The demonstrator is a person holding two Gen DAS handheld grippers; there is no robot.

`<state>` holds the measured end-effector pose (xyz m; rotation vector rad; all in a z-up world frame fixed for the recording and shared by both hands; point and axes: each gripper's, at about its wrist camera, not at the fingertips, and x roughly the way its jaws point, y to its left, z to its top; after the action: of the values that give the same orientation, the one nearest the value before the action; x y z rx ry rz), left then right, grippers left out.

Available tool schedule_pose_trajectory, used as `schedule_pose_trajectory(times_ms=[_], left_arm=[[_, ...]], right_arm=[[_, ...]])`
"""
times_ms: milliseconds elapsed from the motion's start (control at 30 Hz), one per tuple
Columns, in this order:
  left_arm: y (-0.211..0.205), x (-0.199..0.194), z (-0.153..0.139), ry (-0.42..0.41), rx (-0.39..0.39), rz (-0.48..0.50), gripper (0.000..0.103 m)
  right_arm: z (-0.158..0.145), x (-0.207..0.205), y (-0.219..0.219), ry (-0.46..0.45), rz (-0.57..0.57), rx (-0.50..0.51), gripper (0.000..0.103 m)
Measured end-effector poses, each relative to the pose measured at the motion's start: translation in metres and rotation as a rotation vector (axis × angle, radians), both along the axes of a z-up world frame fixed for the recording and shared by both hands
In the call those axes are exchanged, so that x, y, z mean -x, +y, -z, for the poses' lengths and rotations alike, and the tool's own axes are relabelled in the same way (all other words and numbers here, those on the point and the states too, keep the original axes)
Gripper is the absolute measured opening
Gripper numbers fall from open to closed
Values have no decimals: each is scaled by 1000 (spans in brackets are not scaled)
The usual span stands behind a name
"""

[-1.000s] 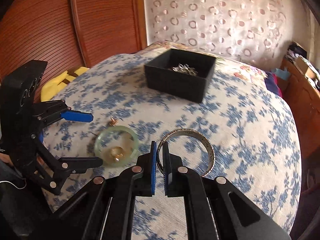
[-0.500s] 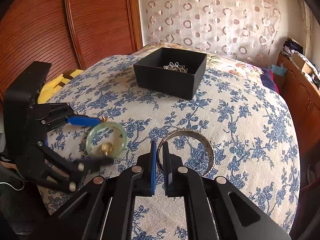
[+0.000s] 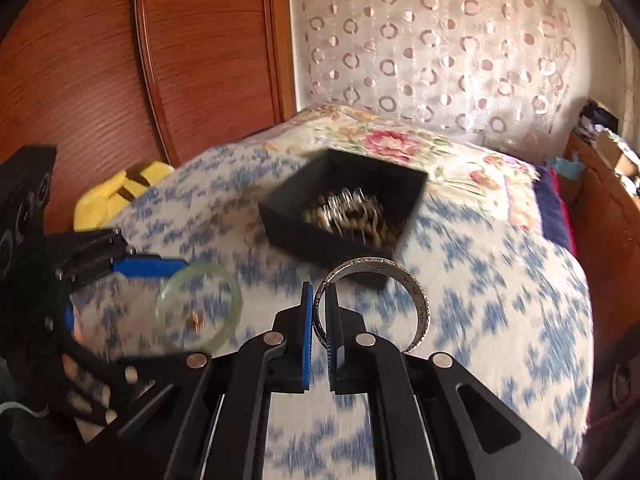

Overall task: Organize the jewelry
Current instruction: 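Carry both bangles over the black box and release them inside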

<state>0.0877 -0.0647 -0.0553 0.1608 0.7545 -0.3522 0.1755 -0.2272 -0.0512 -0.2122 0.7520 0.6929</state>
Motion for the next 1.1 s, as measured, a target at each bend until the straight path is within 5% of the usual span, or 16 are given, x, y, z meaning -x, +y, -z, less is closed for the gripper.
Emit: schedule_pose_trajectory(times_ms=[500, 1100], left_arm=[[28, -52, -14, -29, 5, -85, 69], [28, -102, -24, -33, 36, -119, 69]], right_arm=[[-7, -75, 36, 56, -16, -35, 8], [-9, -79, 3, 51, 75, -52, 14]])
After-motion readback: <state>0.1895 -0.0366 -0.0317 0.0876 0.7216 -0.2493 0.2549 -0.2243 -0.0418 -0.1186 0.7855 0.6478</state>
